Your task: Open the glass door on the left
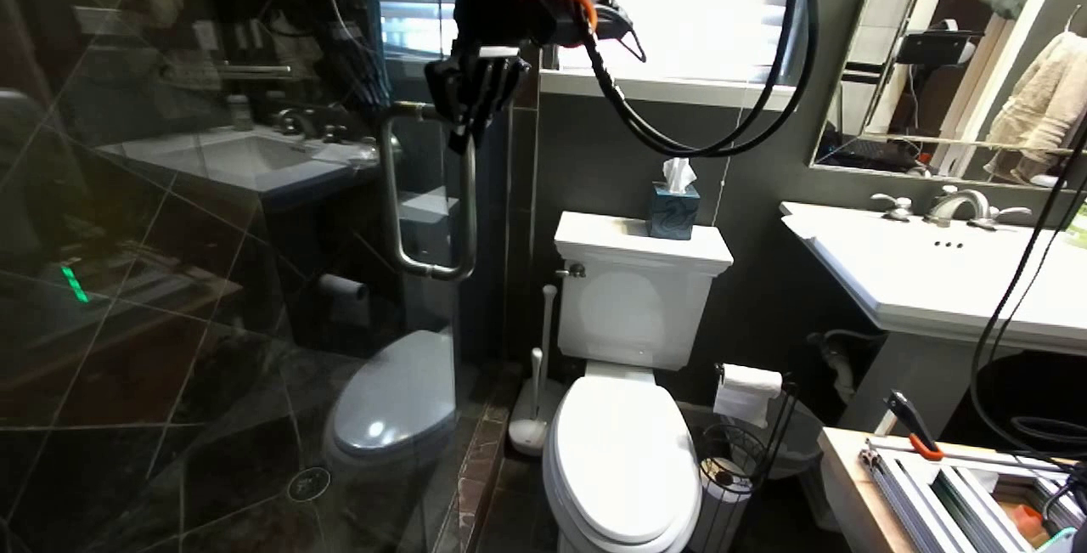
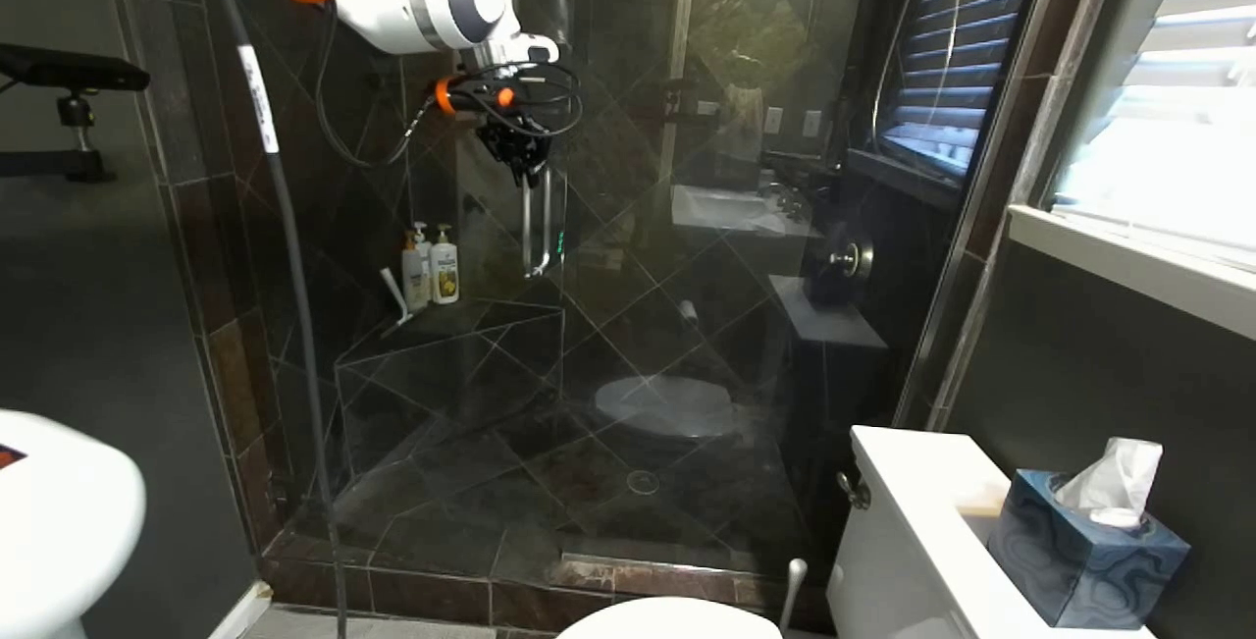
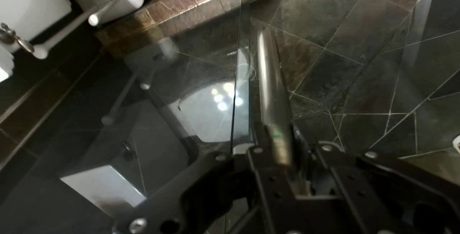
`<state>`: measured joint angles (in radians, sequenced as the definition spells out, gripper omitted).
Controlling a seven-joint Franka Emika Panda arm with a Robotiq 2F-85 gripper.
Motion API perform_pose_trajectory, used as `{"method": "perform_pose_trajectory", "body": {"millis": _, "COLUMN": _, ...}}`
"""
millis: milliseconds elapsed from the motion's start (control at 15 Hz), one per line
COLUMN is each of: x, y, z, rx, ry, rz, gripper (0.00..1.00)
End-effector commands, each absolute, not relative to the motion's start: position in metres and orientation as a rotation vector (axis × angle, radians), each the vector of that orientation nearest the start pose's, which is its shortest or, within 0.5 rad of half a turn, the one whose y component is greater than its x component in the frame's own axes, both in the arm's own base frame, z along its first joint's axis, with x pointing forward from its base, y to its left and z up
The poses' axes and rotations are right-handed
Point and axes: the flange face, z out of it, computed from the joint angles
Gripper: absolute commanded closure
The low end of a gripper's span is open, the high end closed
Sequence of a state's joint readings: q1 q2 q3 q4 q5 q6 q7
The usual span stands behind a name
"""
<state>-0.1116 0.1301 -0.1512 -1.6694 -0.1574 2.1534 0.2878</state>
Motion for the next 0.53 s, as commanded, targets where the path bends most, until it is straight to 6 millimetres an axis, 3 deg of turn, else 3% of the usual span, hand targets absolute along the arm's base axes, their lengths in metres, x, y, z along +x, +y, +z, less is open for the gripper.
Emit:
{"method": "perform_pose_trajectory", "body": {"millis": 0, "x": 0.567, "y": -0.156, "z": 0.568, "rx": -3.085, "ry": 1.015, "rz": -0.454, "gripper": 0.94}}
{"method": "perform_pose_trajectory", "body": {"millis": 467, "x": 0.518, "y": -0.139, "z": 0.569, "rx": -3.015, "ry": 1.132, "rz": -0.267, "gripper": 0.94}}
